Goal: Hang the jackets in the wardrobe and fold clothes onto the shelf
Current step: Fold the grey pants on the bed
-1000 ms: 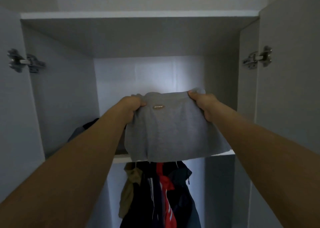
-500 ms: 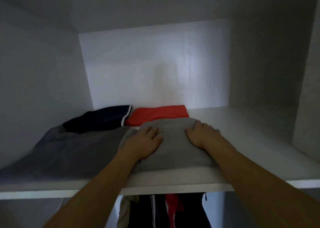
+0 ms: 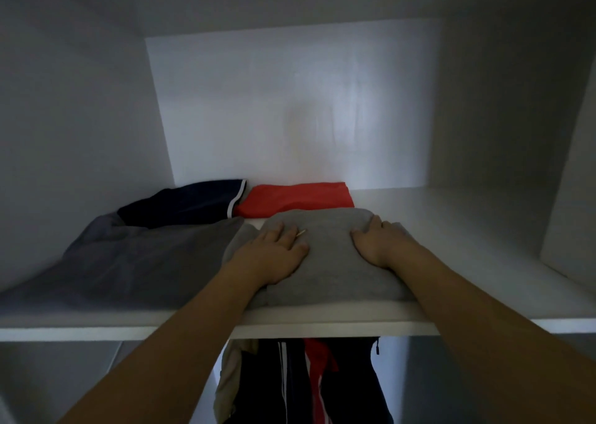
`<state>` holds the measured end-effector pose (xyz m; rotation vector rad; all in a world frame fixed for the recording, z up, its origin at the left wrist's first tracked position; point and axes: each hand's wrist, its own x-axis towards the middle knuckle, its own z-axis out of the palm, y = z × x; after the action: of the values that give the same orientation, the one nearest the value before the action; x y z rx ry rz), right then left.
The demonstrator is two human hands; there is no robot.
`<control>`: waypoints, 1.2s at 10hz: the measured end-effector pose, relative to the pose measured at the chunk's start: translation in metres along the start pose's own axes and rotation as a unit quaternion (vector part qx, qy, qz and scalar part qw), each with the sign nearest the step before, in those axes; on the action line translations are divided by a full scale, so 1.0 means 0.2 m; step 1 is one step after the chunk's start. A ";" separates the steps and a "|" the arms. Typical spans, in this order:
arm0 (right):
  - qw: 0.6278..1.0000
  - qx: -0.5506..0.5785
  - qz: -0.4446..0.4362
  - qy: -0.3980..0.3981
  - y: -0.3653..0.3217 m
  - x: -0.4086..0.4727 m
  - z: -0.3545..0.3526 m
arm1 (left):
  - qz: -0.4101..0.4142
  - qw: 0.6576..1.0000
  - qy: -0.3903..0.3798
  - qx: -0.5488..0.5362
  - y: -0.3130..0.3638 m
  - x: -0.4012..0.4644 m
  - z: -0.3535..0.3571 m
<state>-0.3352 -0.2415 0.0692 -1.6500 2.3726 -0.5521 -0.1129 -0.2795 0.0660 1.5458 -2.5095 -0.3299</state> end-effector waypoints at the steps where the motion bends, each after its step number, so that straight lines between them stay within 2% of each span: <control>1: 0.998 0.018 -0.003 0.056 -0.03 -0.15 -0.08 | -0.016 0.999 0.024 0.046 0.03 -0.06 -0.04; 2: 0.974 0.001 -0.057 0.217 -0.09 -0.35 -0.16 | 0.011 0.985 0.094 0.144 0.12 -0.17 -0.12; 3: 0.977 0.026 -0.082 0.195 -0.09 -0.56 -0.31 | 0.095 0.962 0.217 0.138 0.17 -0.30 -0.18; 4: 0.988 0.019 -0.065 0.140 -0.02 -0.77 -0.48 | 0.157 0.945 0.270 0.097 0.20 -0.43 -0.25; 6: 0.984 -0.028 0.021 0.177 0.08 -1.27 -0.50 | 0.213 0.939 0.260 0.069 0.37 -0.73 -0.29; 8: 0.971 -0.063 0.069 0.219 0.11 -1.83 -0.41 | 0.323 0.920 0.218 0.040 0.59 -1.07 -0.09; 10: 0.953 -0.113 0.155 0.236 0.19 -2.60 -0.48 | 0.402 0.896 0.182 0.046 0.75 -1.56 0.07; 12: 0.922 -0.135 0.230 0.280 0.29 -3.47 -0.53 | 0.462 0.862 0.202 0.045 1.06 -2.20 0.03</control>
<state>-0.1764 0.4443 0.1078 -1.0261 3.2440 -0.6945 -0.1003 0.2070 0.1051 0.2284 -2.5660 0.2368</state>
